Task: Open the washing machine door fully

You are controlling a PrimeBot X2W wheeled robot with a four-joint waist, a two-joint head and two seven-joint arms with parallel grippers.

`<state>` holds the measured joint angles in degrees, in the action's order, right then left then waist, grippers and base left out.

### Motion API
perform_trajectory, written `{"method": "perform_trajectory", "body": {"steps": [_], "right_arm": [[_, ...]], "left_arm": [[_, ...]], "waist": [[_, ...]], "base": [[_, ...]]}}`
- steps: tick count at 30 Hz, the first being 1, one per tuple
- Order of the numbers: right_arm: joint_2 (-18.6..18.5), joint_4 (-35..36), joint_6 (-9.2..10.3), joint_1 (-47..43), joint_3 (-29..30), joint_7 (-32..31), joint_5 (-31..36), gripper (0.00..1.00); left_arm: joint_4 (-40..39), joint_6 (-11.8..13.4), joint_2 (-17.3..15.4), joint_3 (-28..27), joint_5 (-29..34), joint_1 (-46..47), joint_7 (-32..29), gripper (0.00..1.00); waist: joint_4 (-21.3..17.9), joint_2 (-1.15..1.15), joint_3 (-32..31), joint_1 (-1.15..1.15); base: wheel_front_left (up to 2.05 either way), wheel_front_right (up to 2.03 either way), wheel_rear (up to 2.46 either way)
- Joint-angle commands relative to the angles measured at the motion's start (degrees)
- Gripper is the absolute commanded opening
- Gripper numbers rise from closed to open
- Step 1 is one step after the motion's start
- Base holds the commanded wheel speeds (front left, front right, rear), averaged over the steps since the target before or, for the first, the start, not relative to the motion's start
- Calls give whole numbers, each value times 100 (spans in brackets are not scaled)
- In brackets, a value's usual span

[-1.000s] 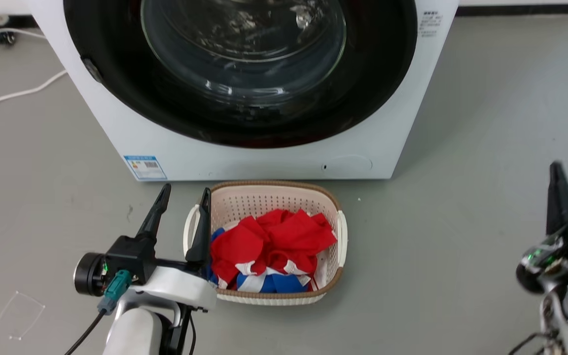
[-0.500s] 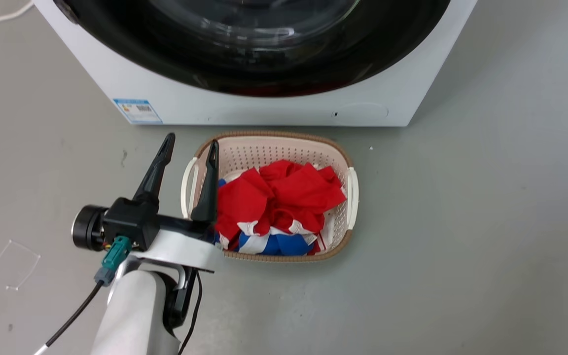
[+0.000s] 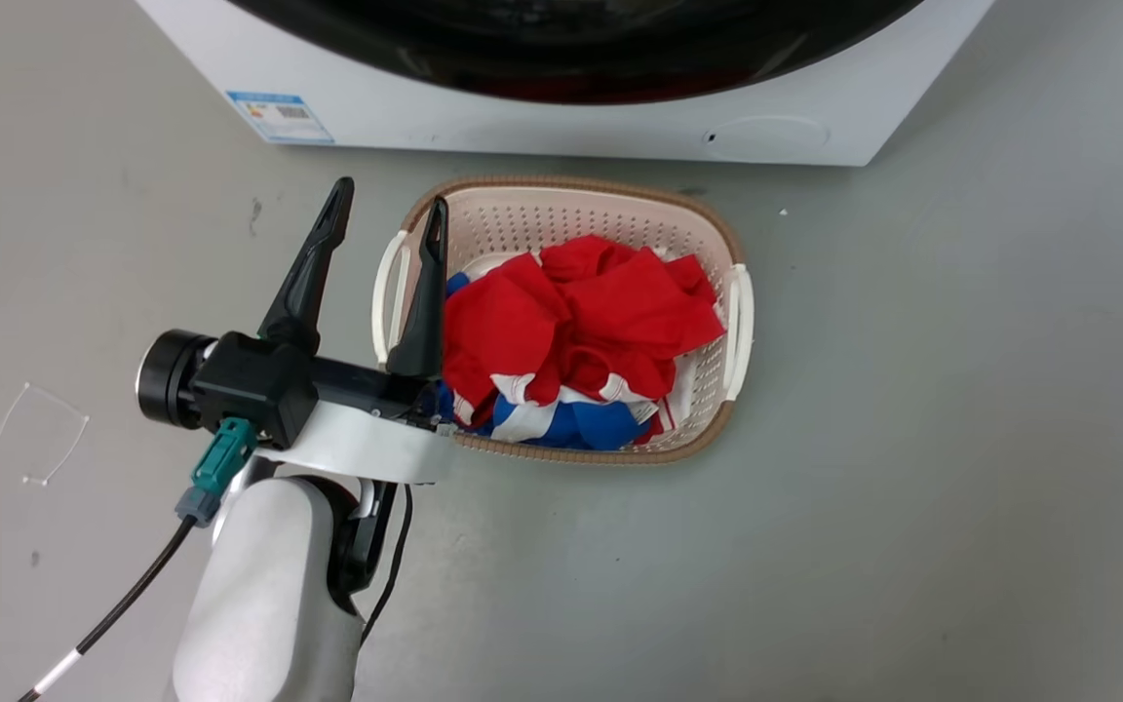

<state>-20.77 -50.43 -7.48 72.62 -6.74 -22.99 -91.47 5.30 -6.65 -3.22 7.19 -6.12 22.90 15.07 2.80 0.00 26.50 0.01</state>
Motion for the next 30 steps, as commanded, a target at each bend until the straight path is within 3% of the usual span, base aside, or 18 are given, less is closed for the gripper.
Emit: {"method": "perform_trajectory", "body": {"steps": [1, 16, 30], "right_arm": [[25, -122, -2, 187, -72, -49, 62, 0], [262, -880, -2, 1098, -495, -590, 377, 0], [388, -1015, -8, 447, -593, -1934, 84, 0]], "left_arm": [[-28, -22, 7, 25, -5, 95, 14, 100], [-32, 2, 34, 12, -71, 235, 14, 100], [113, 66, 38, 78, -155, -9, 14, 100]], "waist": [[98, 0, 123, -1], [227, 0, 429, -1], [106, 0, -109, -1]], "base": [[0, 0, 0], [0, 0, 0], [0, 0, 0]]}}
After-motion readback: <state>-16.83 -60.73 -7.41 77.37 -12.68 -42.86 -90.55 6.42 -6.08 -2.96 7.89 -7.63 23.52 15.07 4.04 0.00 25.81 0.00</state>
